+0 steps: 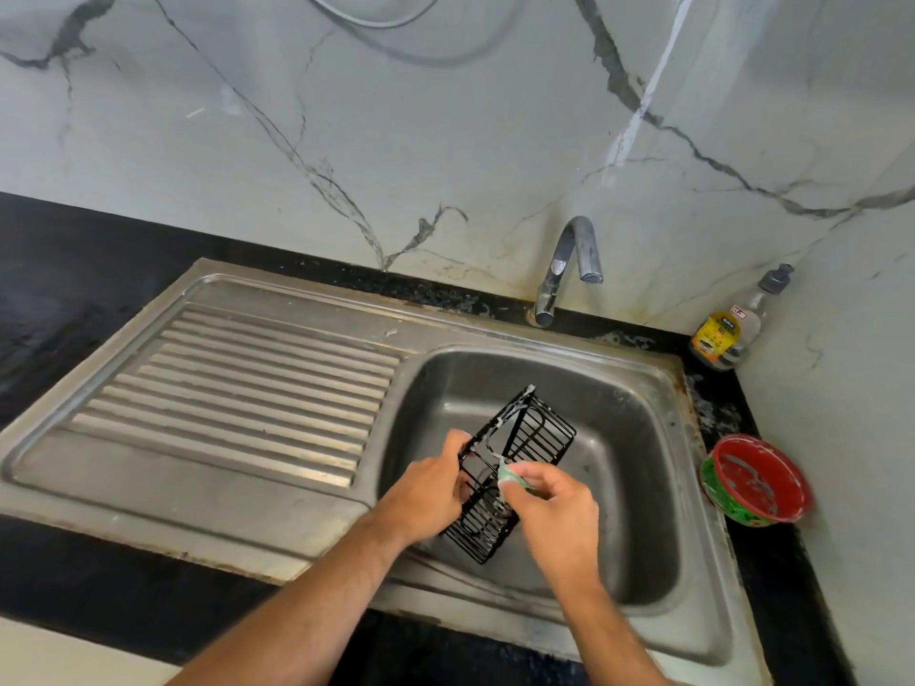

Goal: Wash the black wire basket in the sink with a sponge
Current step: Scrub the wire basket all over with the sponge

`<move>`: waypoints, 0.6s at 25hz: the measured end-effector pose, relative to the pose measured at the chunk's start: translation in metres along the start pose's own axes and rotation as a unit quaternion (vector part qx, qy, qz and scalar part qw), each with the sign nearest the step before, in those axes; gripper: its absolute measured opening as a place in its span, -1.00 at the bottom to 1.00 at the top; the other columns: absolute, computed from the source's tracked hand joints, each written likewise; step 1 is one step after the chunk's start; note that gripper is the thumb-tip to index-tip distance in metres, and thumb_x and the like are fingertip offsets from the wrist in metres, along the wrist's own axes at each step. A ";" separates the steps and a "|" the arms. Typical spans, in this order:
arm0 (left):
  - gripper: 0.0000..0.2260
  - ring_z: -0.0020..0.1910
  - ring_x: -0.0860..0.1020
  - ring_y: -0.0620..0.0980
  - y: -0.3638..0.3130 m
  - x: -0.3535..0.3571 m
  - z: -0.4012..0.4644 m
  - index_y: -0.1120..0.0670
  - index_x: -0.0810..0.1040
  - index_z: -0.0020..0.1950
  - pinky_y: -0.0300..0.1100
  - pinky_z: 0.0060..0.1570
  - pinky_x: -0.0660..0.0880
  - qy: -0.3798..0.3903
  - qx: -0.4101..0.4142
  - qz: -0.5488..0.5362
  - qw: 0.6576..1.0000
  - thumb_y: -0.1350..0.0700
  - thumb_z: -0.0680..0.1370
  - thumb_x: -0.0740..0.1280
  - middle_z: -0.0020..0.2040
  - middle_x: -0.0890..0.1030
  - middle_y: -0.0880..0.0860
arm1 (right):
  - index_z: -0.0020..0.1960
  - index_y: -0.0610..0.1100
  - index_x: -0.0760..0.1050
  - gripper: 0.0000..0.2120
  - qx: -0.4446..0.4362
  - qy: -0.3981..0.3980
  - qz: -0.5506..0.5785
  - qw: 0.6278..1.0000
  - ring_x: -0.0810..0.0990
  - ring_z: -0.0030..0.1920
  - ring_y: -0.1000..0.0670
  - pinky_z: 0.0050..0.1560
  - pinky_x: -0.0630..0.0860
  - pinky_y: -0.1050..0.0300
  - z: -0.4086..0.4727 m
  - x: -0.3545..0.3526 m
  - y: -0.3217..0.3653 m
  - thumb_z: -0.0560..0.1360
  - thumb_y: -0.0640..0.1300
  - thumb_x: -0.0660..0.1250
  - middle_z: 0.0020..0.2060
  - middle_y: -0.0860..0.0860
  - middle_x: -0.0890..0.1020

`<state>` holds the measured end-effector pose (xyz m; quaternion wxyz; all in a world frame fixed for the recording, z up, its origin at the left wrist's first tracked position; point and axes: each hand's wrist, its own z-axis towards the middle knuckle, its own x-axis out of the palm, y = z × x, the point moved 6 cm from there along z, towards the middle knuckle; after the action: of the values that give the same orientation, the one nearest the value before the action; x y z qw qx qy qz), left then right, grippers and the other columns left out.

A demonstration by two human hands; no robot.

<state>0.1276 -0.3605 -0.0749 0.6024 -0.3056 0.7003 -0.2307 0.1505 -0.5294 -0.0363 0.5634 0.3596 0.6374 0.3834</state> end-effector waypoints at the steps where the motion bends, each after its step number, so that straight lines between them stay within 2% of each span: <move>1: -0.64 -0.29 0.58 -0.15 -0.001 -0.002 -0.001 -0.09 0.20 0.30 -0.26 -0.23 0.45 -0.010 -0.005 -0.007 1.000 0.21 0.61 0.23 -0.23 0.62 -0.02 | -0.10 0.11 0.68 -0.84 0.004 0.016 0.037 0.999 0.66 -0.16 0.23 0.01 0.60 0.20 0.001 0.000 -0.002 0.43 -0.16 0.52 -0.23 0.24 0.71; 3: -0.71 -0.35 0.54 -0.12 -0.003 0.001 -0.004 -0.06 0.19 0.32 -0.27 -0.33 0.41 -0.029 -0.014 -0.018 0.999 0.16 0.65 0.18 -0.27 0.57 -0.02 | -0.11 0.12 0.67 -0.82 -0.020 0.021 0.029 0.999 0.67 -0.16 0.22 -0.01 0.60 0.24 -0.001 -0.002 -0.004 0.44 -0.17 0.52 -0.22 0.24 0.71; 5: -0.77 -0.31 0.58 -0.07 -0.005 0.010 -0.006 -0.02 0.21 0.32 -0.18 -0.29 0.48 -0.043 -0.006 -0.024 0.999 0.10 0.69 0.16 -0.24 0.57 -0.02 | -0.08 0.11 0.68 -0.81 -0.105 -0.016 -0.078 0.991 0.66 -0.18 0.22 -0.06 0.59 0.31 -0.003 -0.004 -0.003 0.42 -0.17 0.54 -0.20 0.22 0.71; 7: -0.78 -0.17 0.64 -0.05 -0.001 0.015 -0.006 0.00 0.24 0.32 -0.17 -0.17 0.49 -0.069 -0.018 -0.058 0.996 0.02 0.71 0.18 -0.13 0.62 -0.04 | -0.03 -0.01 0.70 -0.78 -0.239 -0.024 -0.215 0.947 0.67 -0.22 0.12 -0.15 0.64 0.19 -0.009 0.008 0.009 0.36 -0.21 0.58 -0.20 0.12 0.72; 9: -0.75 -0.08 0.65 -0.05 0.006 0.014 -0.003 -0.01 0.26 0.34 -0.25 -0.12 0.45 -0.081 -0.044 -0.089 0.992 -0.01 0.71 0.19 -0.02 0.67 -0.02 | -0.03 -0.06 0.69 -0.79 -0.311 -0.011 -0.295 0.904 0.67 -0.27 0.02 -0.27 0.65 0.08 -0.014 0.024 0.024 0.35 -0.22 0.58 -0.25 0.05 0.71; 10: -0.76 -0.10 0.65 -0.06 0.008 0.013 -0.001 -0.03 0.26 0.35 -0.27 -0.14 0.44 -0.083 -0.053 -0.095 0.991 -0.01 0.71 0.19 -0.02 0.67 -0.02 | -0.02 -0.06 0.68 -0.82 -0.309 -0.003 -0.295 0.904 0.67 -0.26 0.02 -0.28 0.65 0.08 -0.013 0.027 0.028 0.39 -0.20 0.55 -0.24 0.04 0.71; 12: -0.79 -0.16 0.63 -0.09 0.007 0.010 -0.001 -0.06 0.26 0.33 -0.26 -0.19 0.48 -0.090 -0.070 -0.116 0.987 0.01 0.71 0.16 -0.06 0.66 -0.02 | 0.04 -0.02 0.65 -0.84 -0.252 0.024 -0.237 0.938 0.63 -0.23 0.09 -0.22 0.63 0.17 -0.008 0.025 0.023 0.47 -0.18 0.46 -0.13 0.09 0.67; 15: -0.76 -0.24 0.59 -0.16 -0.004 0.012 -0.002 -0.11 0.23 0.29 -0.39 -0.33 0.44 -0.078 -0.078 -0.135 0.985 0.17 0.71 0.16 -0.08 0.61 -0.09 | 0.07 0.05 0.65 -0.79 -0.165 0.056 -0.142 0.974 0.62 -0.20 0.18 -0.20 0.56 0.37 -0.009 0.011 0.006 0.49 -0.19 0.45 -0.06 0.20 0.64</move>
<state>0.1247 -0.3723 -0.0800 0.5923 -0.4607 0.6196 -0.2300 0.1407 -0.5180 -0.0351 0.6270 0.1456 0.6408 0.4185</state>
